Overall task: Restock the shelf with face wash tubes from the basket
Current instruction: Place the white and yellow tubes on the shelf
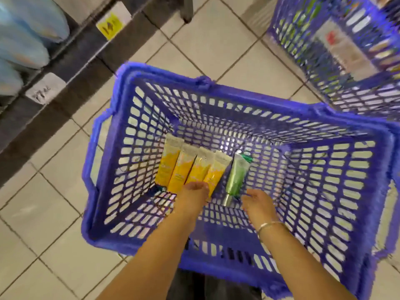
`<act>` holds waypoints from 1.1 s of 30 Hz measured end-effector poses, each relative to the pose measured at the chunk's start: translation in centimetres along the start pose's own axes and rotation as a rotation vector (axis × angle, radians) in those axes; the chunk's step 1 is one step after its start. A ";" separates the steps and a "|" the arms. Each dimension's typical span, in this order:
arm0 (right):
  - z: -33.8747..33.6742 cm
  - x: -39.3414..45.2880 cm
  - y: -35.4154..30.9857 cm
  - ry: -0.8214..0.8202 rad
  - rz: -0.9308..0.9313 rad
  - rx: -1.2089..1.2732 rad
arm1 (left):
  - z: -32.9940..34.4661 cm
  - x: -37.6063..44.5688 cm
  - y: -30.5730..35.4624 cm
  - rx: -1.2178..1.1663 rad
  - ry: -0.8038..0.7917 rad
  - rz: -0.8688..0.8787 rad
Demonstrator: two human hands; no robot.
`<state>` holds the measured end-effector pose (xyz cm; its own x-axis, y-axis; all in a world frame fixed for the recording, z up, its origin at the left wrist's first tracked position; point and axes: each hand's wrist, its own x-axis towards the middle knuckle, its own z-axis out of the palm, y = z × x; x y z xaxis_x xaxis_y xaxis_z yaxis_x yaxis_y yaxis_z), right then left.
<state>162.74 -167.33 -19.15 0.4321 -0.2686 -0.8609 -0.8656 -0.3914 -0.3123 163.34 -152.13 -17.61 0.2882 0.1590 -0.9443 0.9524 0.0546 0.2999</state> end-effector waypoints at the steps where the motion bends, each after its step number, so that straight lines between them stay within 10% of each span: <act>1: 0.9 1.3 0.6 0.023 0.006 0.007 | 0.6 1.3 -0.5 0.015 0.028 0.005; 16: 7.1 9.3 4.0 0.107 0.087 -0.040 | 5.2 9.7 -5.1 0.731 0.136 0.115; 28: 4.4 8.9 4.5 0.146 0.050 0.109 | 6.5 10.7 -5.6 0.793 0.013 0.101; 33: 3.2 6.7 3.1 0.171 -0.042 0.147 | 4.6 8.4 -3.6 0.362 -0.185 0.058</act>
<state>162.18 -167.56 -27.15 0.4944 -0.4051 -0.7690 -0.8680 -0.2763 -0.4125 162.74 -155.49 -27.24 0.3237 -0.0297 -0.9457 0.8980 -0.3051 0.3170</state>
